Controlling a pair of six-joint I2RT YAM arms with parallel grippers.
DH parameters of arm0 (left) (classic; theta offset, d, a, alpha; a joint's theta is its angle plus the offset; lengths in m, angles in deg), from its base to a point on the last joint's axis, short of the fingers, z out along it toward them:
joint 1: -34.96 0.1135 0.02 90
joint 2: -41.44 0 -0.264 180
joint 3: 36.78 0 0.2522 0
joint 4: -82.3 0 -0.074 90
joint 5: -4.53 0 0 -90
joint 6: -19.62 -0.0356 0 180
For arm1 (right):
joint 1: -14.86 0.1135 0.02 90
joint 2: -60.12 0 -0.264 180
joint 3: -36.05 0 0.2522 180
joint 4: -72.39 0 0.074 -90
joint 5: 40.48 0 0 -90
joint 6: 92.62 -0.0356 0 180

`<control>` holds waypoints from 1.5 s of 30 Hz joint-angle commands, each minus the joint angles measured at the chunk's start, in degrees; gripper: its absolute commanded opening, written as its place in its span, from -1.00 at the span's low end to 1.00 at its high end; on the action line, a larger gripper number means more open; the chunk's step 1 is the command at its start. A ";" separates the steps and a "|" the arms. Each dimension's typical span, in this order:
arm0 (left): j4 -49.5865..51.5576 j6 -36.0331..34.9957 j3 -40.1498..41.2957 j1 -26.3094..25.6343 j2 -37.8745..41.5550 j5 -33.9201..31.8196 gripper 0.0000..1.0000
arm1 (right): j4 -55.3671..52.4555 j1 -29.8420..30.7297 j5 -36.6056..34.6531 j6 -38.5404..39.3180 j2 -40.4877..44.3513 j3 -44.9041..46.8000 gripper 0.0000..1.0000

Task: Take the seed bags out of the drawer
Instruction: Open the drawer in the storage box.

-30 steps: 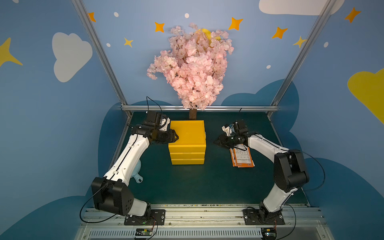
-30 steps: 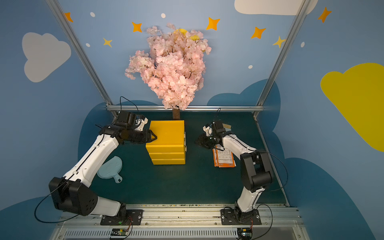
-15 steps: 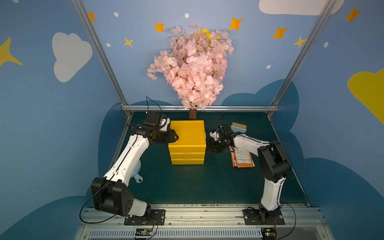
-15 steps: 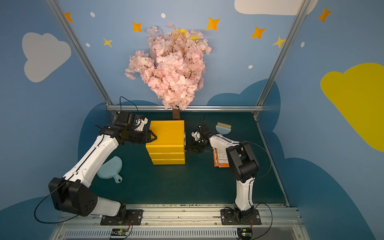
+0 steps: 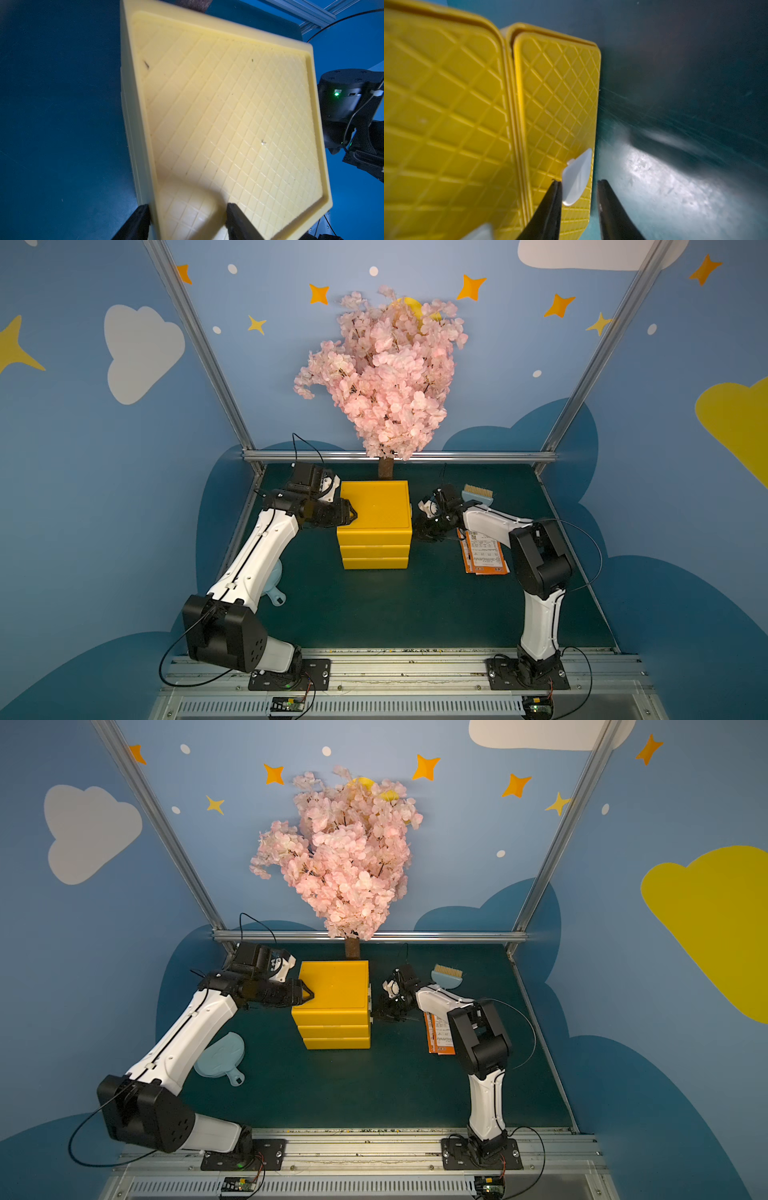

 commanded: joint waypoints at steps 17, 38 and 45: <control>2.99 -0.60 2.41 -0.44 -2.69 -0.32 0.20 | -12.80 0.02 -11.96 6.11 3.63 -3.76 -1.00; 2.52 -0.62 2.32 -0.53 -3.05 0.17 0.20 | -14.58 -9.93 -11.32 10.91 9.87 3.25 -1.00; 2.35 -0.57 2.47 -0.53 -3.24 0.20 0.20 | -14.75 -12.07 -11.15 11.42 10.36 3.34 -1.00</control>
